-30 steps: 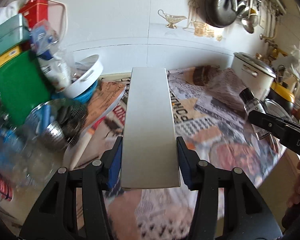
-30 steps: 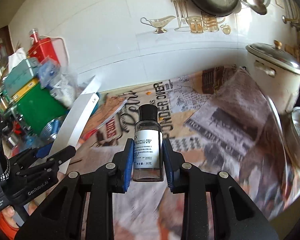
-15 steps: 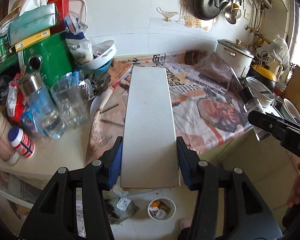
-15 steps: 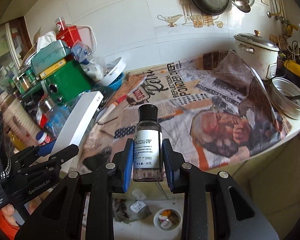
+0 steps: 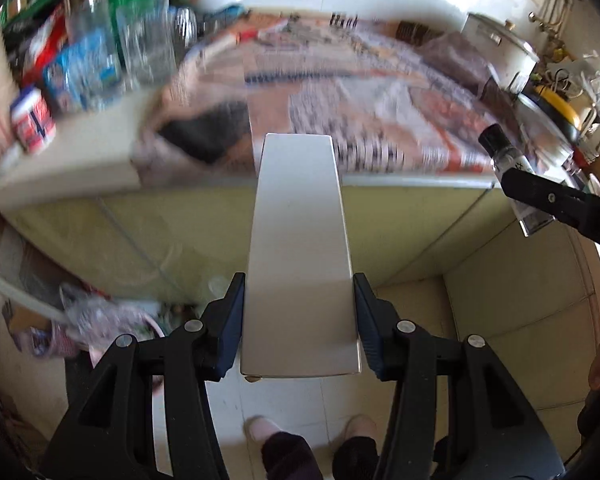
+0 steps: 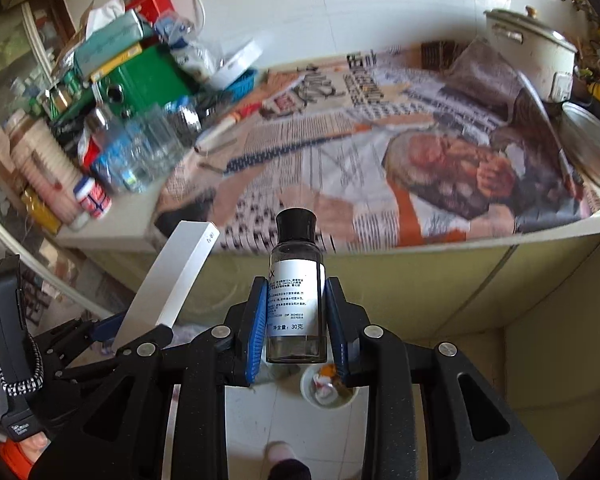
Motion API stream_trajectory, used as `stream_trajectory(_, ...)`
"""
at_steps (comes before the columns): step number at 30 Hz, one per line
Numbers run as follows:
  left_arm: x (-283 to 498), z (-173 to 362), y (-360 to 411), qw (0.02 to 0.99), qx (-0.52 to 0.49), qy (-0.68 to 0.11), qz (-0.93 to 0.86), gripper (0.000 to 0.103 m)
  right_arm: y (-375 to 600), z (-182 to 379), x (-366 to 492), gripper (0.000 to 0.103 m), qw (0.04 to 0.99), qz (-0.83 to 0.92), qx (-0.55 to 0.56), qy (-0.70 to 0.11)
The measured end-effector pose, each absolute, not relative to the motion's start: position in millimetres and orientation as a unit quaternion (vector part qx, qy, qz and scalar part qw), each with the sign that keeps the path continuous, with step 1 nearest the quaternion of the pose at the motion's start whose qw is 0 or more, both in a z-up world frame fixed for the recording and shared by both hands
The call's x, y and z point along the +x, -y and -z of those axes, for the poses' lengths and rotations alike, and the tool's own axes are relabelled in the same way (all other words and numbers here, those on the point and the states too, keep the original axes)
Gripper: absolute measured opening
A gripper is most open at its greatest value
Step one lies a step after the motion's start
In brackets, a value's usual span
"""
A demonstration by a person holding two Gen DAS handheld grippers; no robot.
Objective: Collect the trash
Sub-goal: 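Carry the white box and small bottle with both tools down to the bucket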
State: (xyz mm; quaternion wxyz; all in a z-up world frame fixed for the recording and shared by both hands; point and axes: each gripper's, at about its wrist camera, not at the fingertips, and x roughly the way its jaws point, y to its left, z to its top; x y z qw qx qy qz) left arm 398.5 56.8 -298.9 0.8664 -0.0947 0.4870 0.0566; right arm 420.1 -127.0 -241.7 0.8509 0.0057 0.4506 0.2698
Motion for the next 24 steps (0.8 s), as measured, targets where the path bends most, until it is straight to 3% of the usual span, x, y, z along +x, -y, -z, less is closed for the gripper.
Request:
stream_trajectory(10,394.4,434.5,-17.5,0.823,-0.129,-0.549,-0.067,0.05,137.7,359.8,424.9,0.026,0.816,-0.279,-0.014,-0.506)
stream_trajectory(24,401.9,652.9,-25.4,0.75,-0.143,-0.644,-0.044,0.05,112.4,548.4,436.3,0.026,0.761,-0.279,-0.001,-0.586)
